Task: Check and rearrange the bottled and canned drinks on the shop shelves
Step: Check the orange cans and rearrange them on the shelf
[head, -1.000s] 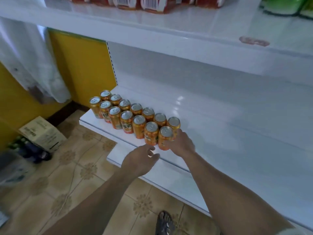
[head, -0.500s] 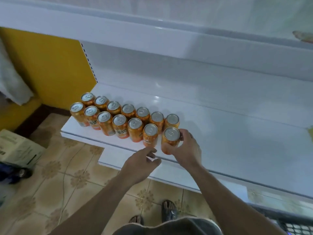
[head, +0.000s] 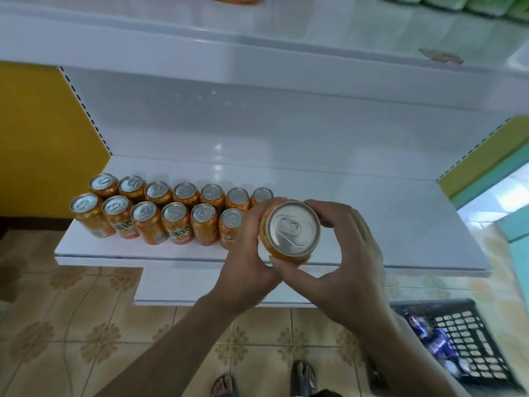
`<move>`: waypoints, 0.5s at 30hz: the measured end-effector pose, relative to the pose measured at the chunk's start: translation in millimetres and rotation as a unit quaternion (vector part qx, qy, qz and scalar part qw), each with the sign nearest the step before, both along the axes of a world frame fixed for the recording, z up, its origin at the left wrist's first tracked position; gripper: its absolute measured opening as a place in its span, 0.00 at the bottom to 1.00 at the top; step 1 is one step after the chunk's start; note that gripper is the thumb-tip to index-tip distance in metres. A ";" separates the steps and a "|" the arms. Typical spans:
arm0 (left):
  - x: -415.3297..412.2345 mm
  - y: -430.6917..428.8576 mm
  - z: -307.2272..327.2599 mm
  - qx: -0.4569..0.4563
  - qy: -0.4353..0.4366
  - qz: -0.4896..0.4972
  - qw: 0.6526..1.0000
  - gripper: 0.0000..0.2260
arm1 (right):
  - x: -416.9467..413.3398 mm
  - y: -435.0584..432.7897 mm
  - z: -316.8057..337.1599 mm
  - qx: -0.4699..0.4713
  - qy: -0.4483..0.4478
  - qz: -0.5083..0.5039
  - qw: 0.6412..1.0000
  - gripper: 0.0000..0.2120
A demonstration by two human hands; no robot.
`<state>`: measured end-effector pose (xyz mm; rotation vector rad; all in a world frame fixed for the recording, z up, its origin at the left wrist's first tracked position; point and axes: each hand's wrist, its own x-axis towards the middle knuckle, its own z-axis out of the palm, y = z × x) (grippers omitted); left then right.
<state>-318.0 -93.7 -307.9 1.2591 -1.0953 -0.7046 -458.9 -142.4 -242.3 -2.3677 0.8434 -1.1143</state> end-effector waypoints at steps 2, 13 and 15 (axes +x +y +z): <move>-2.7 -2.1 10.4 -0.018 0.012 -0.024 0.999 0.32 | -5.3 -2.4 9.3 -0.043 -0.005 0.008 0.999 0.29; -24.7 -23.7 39.3 -0.002 -0.146 0.052 0.988 0.37 | -34.8 -47.0 15.3 0.139 -0.061 0.072 0.986 0.35; -25.0 -20.2 48.8 -0.006 -0.142 0.033 0.989 0.38 | -36.1 -55.4 12.0 0.293 -0.166 0.074 0.939 0.31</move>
